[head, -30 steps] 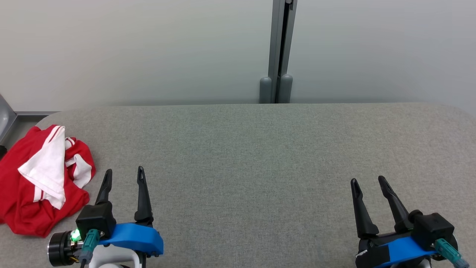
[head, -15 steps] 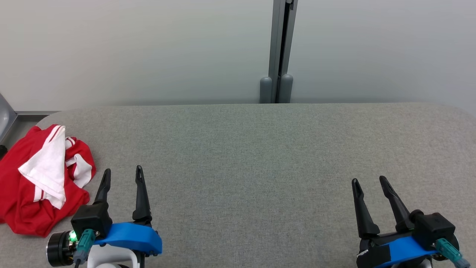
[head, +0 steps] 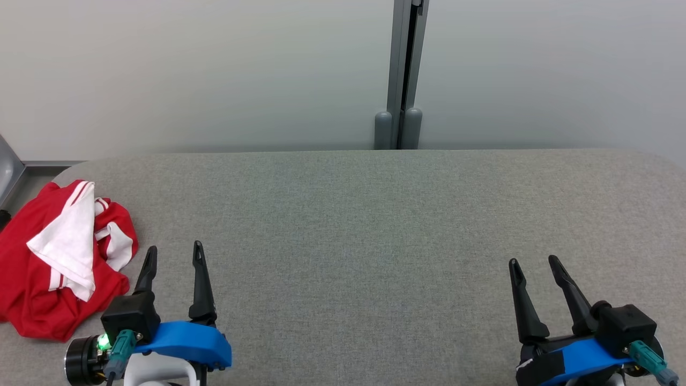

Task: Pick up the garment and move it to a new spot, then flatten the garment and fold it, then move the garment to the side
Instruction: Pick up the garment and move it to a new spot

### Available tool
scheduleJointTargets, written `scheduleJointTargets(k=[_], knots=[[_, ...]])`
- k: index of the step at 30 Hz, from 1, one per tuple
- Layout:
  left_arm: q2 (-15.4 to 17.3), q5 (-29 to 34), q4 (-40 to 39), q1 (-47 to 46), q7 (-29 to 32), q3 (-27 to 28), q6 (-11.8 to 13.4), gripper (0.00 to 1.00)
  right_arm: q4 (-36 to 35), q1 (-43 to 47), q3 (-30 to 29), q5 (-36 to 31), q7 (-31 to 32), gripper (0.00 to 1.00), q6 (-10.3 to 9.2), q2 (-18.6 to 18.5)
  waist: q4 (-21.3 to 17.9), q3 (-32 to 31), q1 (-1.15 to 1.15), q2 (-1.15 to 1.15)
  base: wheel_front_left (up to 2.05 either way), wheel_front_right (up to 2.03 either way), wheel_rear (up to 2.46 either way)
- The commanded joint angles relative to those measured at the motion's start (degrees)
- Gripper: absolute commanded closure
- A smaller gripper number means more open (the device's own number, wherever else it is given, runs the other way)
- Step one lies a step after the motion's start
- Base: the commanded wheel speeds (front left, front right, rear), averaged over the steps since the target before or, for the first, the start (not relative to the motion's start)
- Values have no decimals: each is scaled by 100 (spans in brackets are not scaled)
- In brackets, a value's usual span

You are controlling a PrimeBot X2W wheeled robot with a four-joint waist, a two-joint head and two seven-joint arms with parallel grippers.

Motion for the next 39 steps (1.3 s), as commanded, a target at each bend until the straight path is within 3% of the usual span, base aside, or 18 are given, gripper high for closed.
scheduleJointTargets(k=[1,23,30,39], knots=[[40,-26,-20,49,11,-14,29,0,-6,40,-22,20,17,0,3,-37,1,0,0,0,0,0,0],[102,-132,42,-13,-101,-22,109,0,-62,48,-77,40,148,0,3,-35,129,9,0,0,0,0,0],[158,-74,-58,35,-198,22,225,0,-89,55,-59,57,151,0,3,-35,539,46,0,0,0,0,0],[280,-78,-197,191,-295,119,315,0,-40,115,-63,99,111,0,3,-34,1384,103,0,0,0,0,0]])
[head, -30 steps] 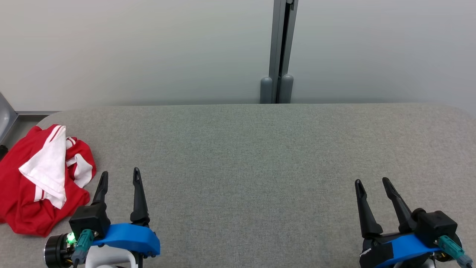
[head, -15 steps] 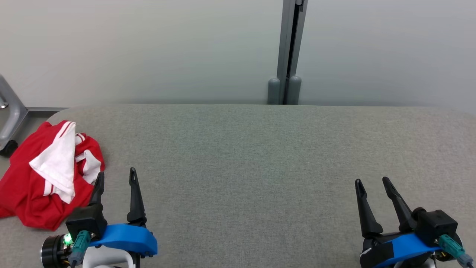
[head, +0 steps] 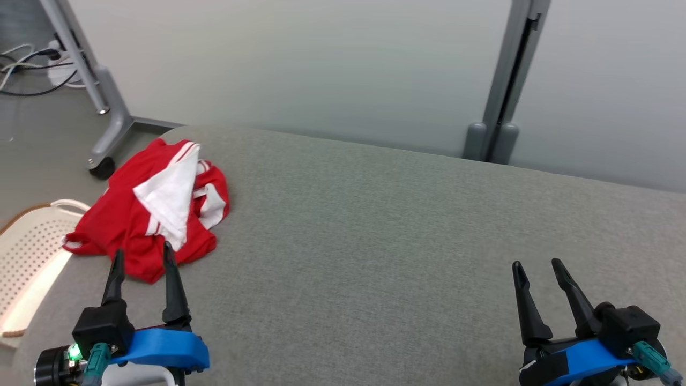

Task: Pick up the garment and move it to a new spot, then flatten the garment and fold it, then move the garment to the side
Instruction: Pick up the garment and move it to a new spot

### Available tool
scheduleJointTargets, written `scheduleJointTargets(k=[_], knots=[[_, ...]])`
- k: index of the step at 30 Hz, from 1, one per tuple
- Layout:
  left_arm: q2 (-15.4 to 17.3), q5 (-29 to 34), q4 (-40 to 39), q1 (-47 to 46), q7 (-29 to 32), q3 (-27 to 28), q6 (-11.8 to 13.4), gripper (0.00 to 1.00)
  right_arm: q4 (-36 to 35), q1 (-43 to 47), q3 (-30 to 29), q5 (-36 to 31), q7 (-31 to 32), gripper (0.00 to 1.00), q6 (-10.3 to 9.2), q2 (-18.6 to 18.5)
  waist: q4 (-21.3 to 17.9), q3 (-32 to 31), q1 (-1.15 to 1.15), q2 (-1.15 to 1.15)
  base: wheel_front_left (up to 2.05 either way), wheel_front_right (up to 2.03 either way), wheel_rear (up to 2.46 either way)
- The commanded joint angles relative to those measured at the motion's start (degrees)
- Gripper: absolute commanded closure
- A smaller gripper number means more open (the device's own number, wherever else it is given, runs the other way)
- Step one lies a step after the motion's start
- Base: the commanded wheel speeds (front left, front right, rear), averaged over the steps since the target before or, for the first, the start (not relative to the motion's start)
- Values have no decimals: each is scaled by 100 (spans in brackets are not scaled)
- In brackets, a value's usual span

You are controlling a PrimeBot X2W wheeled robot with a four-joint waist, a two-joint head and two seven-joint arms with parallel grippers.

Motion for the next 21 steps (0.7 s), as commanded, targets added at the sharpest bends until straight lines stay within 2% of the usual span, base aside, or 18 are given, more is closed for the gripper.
scheduleJointTargets(k=[1,12,21], knots=[[15,30,-58,82,1,1,44,0,9,66,-13,48,-36,0,3,-32,229,128,0,0,0,0,0],[166,-78,-205,291,-94,188,140,0,61,98,-20,50,-48,0,3,-33,1049,123,0,0,0,0,0],[243,-97,-300,347,-108,223,188,0,73,147,-27,49,-30,0,3,-32,1365,113,0,0,0,0,0]])
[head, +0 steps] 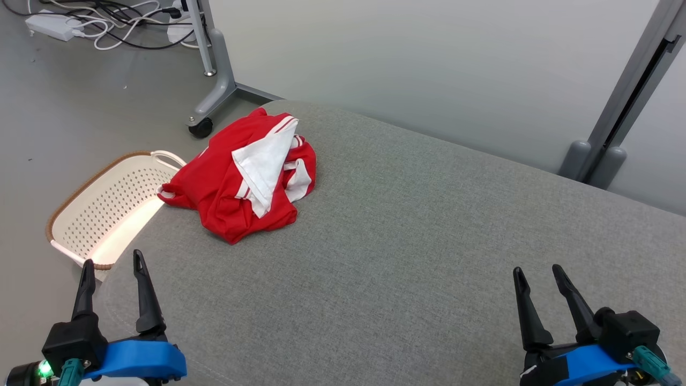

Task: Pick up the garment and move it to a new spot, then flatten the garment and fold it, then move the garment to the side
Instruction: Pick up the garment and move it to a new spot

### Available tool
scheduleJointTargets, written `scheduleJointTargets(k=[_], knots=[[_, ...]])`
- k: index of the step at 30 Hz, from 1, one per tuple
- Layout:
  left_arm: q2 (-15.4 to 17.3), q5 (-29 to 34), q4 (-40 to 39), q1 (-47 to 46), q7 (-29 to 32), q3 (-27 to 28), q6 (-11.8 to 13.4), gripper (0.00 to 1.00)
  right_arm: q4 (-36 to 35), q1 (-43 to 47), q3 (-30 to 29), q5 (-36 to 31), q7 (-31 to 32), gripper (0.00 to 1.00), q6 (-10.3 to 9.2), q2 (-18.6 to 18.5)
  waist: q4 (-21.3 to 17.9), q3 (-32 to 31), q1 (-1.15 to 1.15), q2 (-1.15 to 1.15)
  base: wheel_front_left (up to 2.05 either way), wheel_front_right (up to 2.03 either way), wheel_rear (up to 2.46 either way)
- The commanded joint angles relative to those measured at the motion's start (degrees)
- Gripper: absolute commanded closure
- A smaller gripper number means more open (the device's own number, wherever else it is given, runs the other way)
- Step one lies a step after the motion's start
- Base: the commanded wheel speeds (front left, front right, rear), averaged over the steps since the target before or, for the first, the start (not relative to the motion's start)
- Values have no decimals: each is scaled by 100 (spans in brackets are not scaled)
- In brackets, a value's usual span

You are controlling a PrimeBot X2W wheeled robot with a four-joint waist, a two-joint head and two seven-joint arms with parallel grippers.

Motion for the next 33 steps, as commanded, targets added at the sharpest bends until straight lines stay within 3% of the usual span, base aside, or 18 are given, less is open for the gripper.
scheduleJointTargets(k=[1,13,18,25,33], knots=[[39,-11,-32,64,-26,6,24,0,9,70,2,42,4,0,3,-33,17,6,0,0,0,0,0],[38,-92,-112,61,-78,75,118,0,-48,30,45,-29,72,0,3,-33,-127,139,0,0,0,0,0],[71,-205,-2,-295,-151,123,38,0,-184,-94,-31,-184,156,0,3,-34,-321,344,0,0,0,0,0],[236,-420,457,-1275,-244,290,-152,0,-501,-296,-207,-460,342,0,3,-42,-767,880,0,0,0,0,0],[534,-615,1356,-2715,-347,493,-346,0,-1031,-576,-490,-575,565,0,2,-426,-1422,1770,0,0,0,0,0]])
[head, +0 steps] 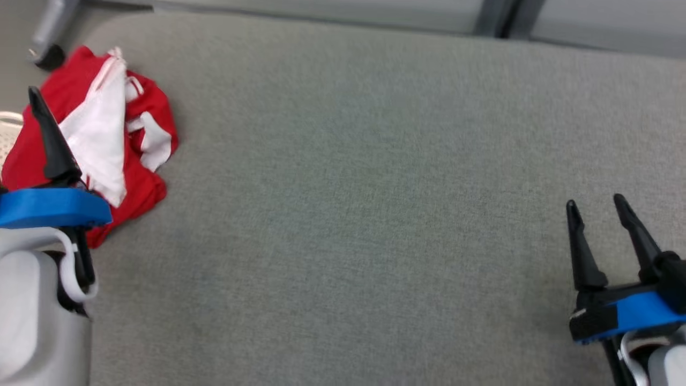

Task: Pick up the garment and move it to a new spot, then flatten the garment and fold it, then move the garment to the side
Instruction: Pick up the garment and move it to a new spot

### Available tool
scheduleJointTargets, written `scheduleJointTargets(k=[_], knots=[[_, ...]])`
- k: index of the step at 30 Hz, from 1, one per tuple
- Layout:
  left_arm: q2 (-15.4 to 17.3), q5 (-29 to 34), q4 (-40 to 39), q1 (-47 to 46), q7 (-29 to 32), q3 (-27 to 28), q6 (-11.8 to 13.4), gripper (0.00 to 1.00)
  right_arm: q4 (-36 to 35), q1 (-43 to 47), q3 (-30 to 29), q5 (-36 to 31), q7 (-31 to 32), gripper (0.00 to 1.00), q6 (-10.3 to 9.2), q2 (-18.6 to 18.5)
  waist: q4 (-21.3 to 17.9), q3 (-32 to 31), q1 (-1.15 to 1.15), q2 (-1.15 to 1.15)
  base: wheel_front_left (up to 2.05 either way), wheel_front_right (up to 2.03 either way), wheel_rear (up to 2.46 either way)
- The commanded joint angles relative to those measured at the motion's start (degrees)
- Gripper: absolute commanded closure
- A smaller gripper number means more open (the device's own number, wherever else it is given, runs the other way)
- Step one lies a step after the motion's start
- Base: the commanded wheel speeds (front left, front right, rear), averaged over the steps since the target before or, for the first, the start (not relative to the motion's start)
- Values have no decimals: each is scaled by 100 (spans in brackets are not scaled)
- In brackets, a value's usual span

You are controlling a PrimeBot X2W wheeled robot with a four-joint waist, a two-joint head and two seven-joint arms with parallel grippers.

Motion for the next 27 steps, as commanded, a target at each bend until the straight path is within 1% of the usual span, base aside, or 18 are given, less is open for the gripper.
scheduleJointTargets(k=[1,8,14,16,19,23,27], knots=[[54,-21,75,-142,-31,59,-22,0,-72,-79,-31,-16,27,0,1,-69,-34,93,-1,-1,0,0,0],[403,-74,1162,-1229,-41,122,-200,0,-451,-193,-324,46,122,0,1,-347,-437,728,-1,-1,0,0,0],[712,-51,2202,-1805,53,89,-317,0,-624,-234,-411,119,144,0,1,-487,-621,1043,-1,-1,0,0,0],[816,10,2580,-1934,178,24,-339,0,-662,-242,-417,134,152,0,1,-523,-663,1115,-1,-1,0,0,0],[929,69,3076,-2131,261,-83,-472,0,-727,-253,-433,151,166,0,1,-567,-694,1219,-1,-1,0,0,0],[993,47,3799,-2364,541,-211,-700,0,-785,-286,-422,165,176,0,1,-587,-712,1296,-1,-1,0,0,0],[921,-46,4411,-2532,882,-298,-938,0,-796,-281,-398,166,188,0,1,-557,-710,1300,-1,-1,0,0,0]])
